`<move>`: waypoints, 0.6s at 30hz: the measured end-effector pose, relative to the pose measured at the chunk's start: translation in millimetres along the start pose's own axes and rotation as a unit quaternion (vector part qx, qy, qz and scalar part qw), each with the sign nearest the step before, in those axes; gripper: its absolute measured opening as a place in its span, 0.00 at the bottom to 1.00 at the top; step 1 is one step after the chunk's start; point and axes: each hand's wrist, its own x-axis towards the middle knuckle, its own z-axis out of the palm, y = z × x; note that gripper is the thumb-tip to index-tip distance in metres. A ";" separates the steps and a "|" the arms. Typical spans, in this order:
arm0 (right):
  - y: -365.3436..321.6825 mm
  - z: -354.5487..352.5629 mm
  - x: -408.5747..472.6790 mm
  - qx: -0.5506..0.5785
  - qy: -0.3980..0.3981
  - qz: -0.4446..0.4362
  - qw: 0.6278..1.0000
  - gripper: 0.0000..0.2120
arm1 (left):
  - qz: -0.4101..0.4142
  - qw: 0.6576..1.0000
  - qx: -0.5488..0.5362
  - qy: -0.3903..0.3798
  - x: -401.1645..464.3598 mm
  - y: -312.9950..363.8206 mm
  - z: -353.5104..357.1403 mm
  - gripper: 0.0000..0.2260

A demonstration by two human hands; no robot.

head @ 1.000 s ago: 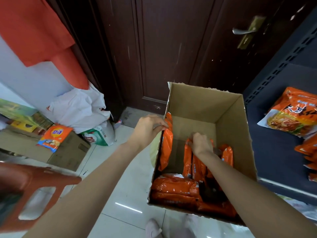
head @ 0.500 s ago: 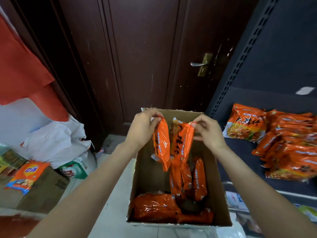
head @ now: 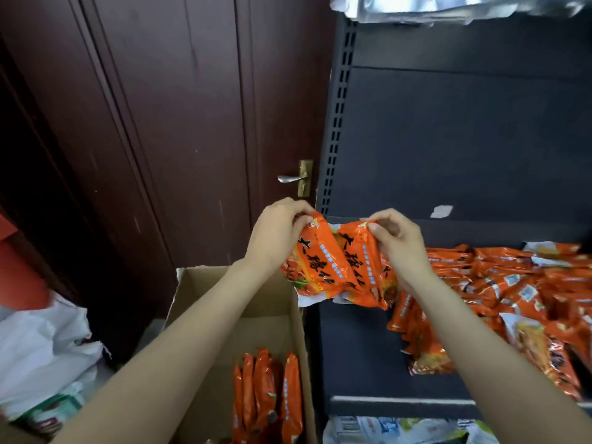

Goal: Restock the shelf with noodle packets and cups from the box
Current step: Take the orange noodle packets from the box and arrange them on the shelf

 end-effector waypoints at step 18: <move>125.8 -33.6 67.5 0.022 -0.127 0.101 0.986 0.18 | -0.129 0.978 0.080 -0.143 22.8 6.6 153.8 0.09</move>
